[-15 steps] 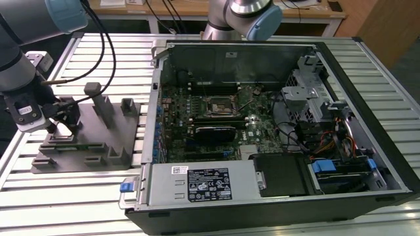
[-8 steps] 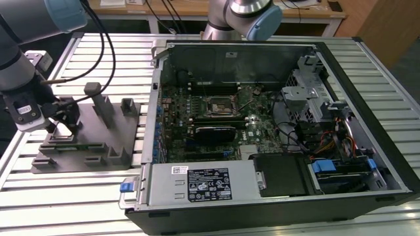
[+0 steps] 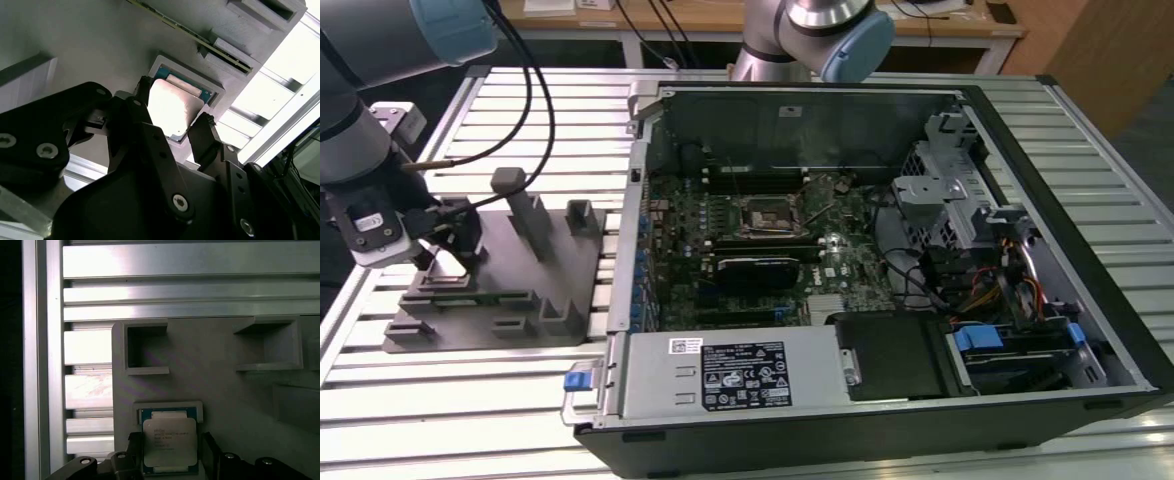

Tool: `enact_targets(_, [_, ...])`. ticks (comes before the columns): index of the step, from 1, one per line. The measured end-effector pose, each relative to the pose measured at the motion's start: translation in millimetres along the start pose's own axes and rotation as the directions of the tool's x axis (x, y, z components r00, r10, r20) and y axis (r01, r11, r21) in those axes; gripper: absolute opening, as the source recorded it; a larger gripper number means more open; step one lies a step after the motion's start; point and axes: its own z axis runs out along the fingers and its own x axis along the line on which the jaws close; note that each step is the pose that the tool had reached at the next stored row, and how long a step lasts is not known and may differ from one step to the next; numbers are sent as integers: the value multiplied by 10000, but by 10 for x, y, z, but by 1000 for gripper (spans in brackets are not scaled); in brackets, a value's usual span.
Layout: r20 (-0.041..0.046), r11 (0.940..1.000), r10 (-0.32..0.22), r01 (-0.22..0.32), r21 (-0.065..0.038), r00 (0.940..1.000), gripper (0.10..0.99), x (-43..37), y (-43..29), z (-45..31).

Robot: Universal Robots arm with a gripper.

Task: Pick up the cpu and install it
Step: 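Pick up the cpu and move it towards the insertion slot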

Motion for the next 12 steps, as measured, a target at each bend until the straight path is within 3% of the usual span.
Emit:
enact_targets(4, [0,10000,0,0,0,10000,600,0,0,-1])
enact_targets(5, [0,10000,-2,2,0,10000,663,0,0,-1])
enact_targets(12, [-18,9992,-400,400,-8,9992,663,1,-1,27])
